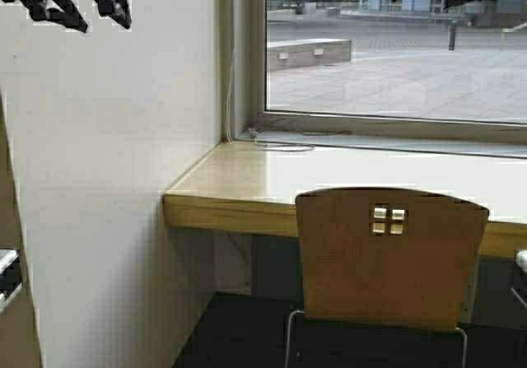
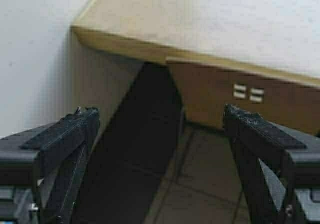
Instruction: Push the chairs under the table
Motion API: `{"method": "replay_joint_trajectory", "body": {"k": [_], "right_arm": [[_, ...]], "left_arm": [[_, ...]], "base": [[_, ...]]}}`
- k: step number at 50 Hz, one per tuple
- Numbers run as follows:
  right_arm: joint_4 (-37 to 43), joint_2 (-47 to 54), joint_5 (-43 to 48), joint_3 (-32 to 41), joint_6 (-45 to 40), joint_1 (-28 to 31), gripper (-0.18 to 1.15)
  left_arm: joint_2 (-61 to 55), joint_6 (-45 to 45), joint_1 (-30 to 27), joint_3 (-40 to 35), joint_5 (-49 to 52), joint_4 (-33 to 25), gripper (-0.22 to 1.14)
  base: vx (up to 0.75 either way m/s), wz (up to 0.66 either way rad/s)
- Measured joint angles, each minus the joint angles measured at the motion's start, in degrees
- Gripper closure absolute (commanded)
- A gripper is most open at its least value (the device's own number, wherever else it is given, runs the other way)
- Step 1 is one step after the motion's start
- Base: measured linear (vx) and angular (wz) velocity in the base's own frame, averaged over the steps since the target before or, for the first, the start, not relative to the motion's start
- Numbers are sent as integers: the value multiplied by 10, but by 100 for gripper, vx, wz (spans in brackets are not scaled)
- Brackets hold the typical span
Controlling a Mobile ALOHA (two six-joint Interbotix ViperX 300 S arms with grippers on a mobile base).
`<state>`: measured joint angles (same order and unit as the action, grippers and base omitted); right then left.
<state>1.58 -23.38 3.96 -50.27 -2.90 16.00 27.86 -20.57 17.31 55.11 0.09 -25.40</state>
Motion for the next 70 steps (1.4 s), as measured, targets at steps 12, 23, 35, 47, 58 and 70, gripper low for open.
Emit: {"method": "replay_joint_trajectory", "body": {"k": [12,23,35,47,58,70], "right_arm": [[0,1,-3,11,3,2,-6],[0,9,0,14,4,-3,-6],[0,27,1,14,3,0,-6],[-1,34,1,14,4,-3,-6],[-2,35,-2,14,6,3,-6],[-2,35,-12,13,4,-1,-6]], "left_arm": [[0,3,0,-4,-3,0,0],[3,6,4,-5,-4,0,0],[2,13,1,-6,-4,0,0],[3,13,4,-10,-4,-1,0],[4,12,0,-11,-4,-1,0],[10,13,1,-12,-4,-2,0]], "base": [[-39,1],[-32,-3],[-34,16],[-28,32],[-30,43],[-29,14]]}}
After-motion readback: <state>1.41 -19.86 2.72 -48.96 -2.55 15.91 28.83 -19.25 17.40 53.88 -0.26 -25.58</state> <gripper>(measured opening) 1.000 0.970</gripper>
